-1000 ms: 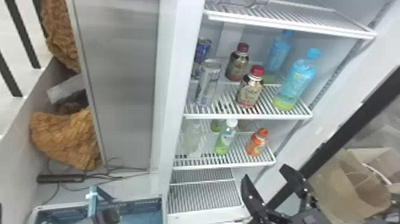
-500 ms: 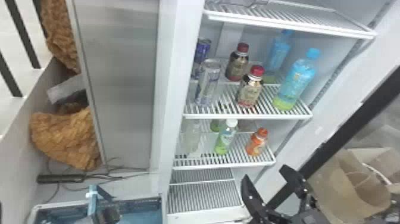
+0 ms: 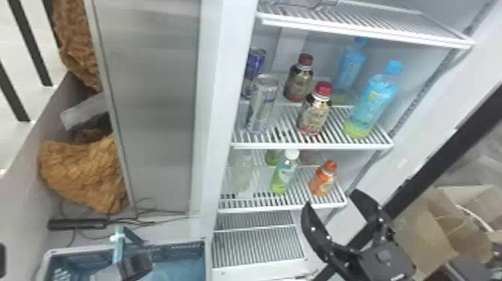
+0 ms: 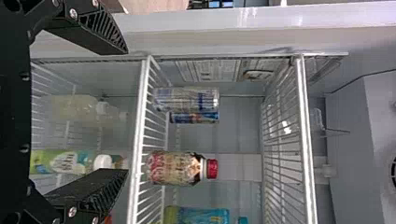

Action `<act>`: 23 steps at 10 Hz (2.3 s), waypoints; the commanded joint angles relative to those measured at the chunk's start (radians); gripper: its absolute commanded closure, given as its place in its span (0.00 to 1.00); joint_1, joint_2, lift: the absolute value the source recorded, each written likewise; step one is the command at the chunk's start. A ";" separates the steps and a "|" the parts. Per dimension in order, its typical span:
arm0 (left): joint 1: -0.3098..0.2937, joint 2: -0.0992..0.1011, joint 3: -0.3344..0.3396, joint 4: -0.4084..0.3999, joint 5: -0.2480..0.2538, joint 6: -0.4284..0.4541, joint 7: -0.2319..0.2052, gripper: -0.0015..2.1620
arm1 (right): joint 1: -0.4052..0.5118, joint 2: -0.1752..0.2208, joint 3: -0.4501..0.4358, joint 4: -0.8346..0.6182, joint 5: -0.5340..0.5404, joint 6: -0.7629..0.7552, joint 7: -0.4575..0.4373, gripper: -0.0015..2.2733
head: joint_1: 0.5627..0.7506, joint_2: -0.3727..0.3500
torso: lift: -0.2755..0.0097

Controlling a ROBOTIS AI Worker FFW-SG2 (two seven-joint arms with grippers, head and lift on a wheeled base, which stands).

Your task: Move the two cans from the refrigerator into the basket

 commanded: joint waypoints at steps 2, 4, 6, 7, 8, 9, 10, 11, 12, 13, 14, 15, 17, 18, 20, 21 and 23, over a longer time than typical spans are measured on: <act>-0.022 0.002 -0.007 0.000 -0.003 0.002 0.004 0.55 | -0.077 -0.012 0.002 0.027 0.004 0.002 0.000 0.06 | 0.70 0.17 | 0.86; -0.024 0.003 -0.009 0.000 -0.003 0.002 0.005 0.55 | -0.148 -0.012 0.026 0.081 0.002 0.005 -0.008 0.06 | 0.70 0.18 | 0.86; -0.031 0.002 -0.015 0.000 0.001 0.002 0.008 0.55 | -0.234 -0.010 0.044 0.142 0.002 0.025 -0.011 0.06 | 0.70 0.20 | 0.86; -0.034 0.002 -0.017 0.000 0.001 0.002 0.010 0.55 | -0.259 -0.005 0.058 0.159 0.006 0.025 -0.024 0.06 | 0.70 0.20 | 0.86; -0.034 0.002 -0.017 0.000 0.001 0.002 0.011 0.55 | -0.283 -0.002 0.070 0.176 0.004 0.032 -0.043 0.06 | 0.70 0.21 | 0.86; -0.036 0.002 -0.017 0.000 0.001 0.002 0.013 0.55 | -0.315 -0.001 0.076 0.201 0.010 0.052 -0.046 0.06 | 0.70 0.22 | 0.86; -0.036 0.002 -0.019 0.000 0.001 0.002 0.014 0.55 | -0.342 -0.001 0.086 0.220 0.016 0.052 -0.052 0.06 | 0.70 0.23 | 0.86; -0.036 0.002 -0.019 0.002 0.003 0.002 0.014 0.55 | -0.364 0.001 0.100 0.230 0.016 0.052 -0.074 0.06 | 0.70 0.23 | 0.86; -0.036 0.002 -0.019 0.002 0.005 0.002 0.014 0.55 | -0.396 0.001 0.112 0.252 0.016 0.052 -0.080 0.06 | 0.70 0.24 | 0.86; -0.036 0.002 -0.019 0.002 0.005 0.002 0.014 0.55 | -0.433 0.001 0.120 0.274 0.028 0.059 -0.081 0.06 | 0.70 0.25 | 0.86; -0.039 0.002 -0.019 0.002 0.007 0.002 0.014 0.55 | -0.457 0.002 0.126 0.282 0.032 0.064 -0.100 0.06 | 0.70 0.26 | 0.86; -0.041 0.003 -0.021 0.002 0.007 0.000 0.016 0.55 | -0.479 0.004 0.130 0.287 0.032 0.076 -0.123 0.06 | 0.70 0.26 | 0.86; -0.041 0.003 -0.021 0.005 0.007 0.000 0.016 0.55 | -0.551 0.004 0.136 0.328 0.048 0.096 -0.135 0.06 | 0.70 0.27 | 0.86; -0.041 0.005 -0.025 0.007 0.009 0.000 0.016 0.55 | -0.587 0.004 0.144 0.360 0.044 0.096 -0.146 0.06 | 0.70 0.27 | 0.86; -0.046 0.006 -0.031 0.007 0.011 0.002 0.016 0.55 | -0.666 -0.001 0.168 0.441 0.044 0.110 -0.146 0.06 | 0.70 0.28 | 0.86; -0.046 0.008 -0.033 0.010 0.013 0.002 0.016 0.55 | -0.695 -0.005 0.182 0.473 0.046 0.110 -0.147 0.06 | 0.70 0.29 | 0.86; -0.046 0.009 -0.033 0.010 0.013 0.000 0.016 0.55 | -0.754 -0.016 0.212 0.532 0.040 0.113 -0.150 0.06 | 0.70 0.31 | 0.86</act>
